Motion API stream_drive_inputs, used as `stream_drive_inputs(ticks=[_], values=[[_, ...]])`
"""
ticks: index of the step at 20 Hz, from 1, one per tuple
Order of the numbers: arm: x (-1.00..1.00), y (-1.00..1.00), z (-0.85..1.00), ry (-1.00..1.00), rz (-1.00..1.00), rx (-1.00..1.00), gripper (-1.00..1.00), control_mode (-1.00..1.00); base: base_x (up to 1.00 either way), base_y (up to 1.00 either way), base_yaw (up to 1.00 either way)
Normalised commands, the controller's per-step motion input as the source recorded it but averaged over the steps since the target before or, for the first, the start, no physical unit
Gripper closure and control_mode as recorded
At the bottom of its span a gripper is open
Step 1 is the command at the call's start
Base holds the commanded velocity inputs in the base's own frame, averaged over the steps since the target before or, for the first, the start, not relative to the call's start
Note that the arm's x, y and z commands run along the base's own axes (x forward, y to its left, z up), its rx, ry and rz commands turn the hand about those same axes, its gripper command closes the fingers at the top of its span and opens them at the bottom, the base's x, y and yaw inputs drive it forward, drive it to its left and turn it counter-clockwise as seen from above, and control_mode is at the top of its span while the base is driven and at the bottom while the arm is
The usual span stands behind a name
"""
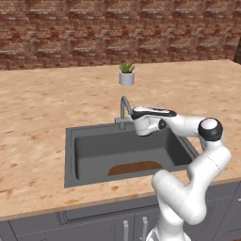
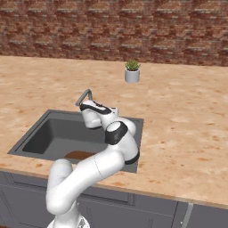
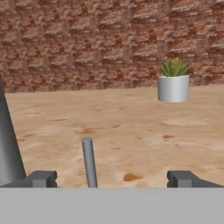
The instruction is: Turn on the sink faucet with hot water and rinse the cutting board for ten seconds, then turn off the faucet. Push the cutting board to reach the water if necessary.
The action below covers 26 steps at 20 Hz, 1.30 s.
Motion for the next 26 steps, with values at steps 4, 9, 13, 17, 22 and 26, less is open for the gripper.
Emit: stream_drive_inputs(ticks=[4,9,13,17,22,26], values=[[0.17,0.05,-0.04,0.00,0.00,0.00,-1.00,-1.00,0.00,0.00,0.00],[0.17,0.03,-0.04,0.00,0.00,0.00,-1.00,-1.00,0.00,0.00,0.00],[0.10,0.00,-0.04,0.00,0.00,0.00,-1.00,-1.00,0.00,0.00,0.00],[0.04,0.00,-0.02,0.00,0.00,0.00,-1.00,-1.00,0.00,0.00,0.00],[0.03,0.00,0.00,0.00,0.00,0.00,-1.00,-1.00,0.00,0.00,0.00],[0.07,0.00,0.00,0.00,0.00,0.00,-1.00,-1.00,0.00,0.00,0.00]])
